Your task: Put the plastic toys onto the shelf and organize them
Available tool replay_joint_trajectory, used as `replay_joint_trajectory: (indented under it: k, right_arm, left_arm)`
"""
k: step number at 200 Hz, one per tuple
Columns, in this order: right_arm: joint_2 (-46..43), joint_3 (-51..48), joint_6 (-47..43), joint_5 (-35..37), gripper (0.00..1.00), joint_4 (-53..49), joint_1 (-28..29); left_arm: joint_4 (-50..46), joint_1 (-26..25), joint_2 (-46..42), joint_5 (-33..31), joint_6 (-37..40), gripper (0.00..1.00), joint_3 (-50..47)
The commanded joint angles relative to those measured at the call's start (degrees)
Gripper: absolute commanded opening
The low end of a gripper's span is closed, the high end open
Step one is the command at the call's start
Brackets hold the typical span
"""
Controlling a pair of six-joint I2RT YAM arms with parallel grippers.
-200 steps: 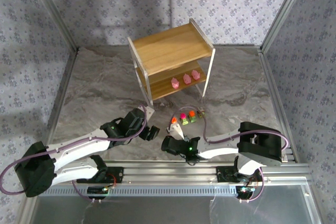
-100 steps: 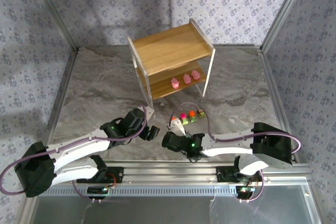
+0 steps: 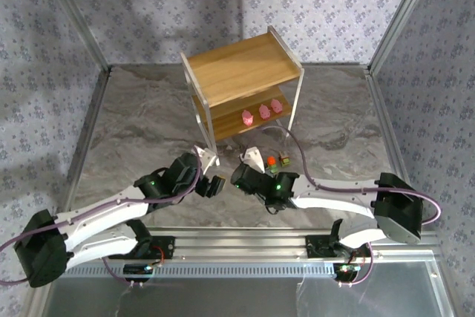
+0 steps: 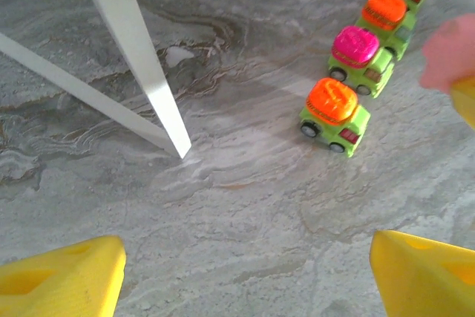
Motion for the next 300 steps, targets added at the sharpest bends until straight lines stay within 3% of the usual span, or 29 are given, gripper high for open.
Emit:
replay_joint_trajectory:
  k: [1,64,300]
  right_arm:
    - [-1.4,2.9,-3.4,-0.3,0.28,-2.0,-1.3]
    - [-1.0,8.8,-7.6,-0.6,0.29,-1.1,-4.0]
    - [11.1,23.6,-9.8,-1.6,0.3,4.7,-10.3]
  left_arm:
    - [1.8,0.3,-3.5,2.8,-0.3,0.86,-1.4]
    - [2.8,0.3,-11.1,4.1,-0.1,0.86,-3.9]
    - [3.0,0.3,-11.2,4.3,0.0,0.86,-4.1]
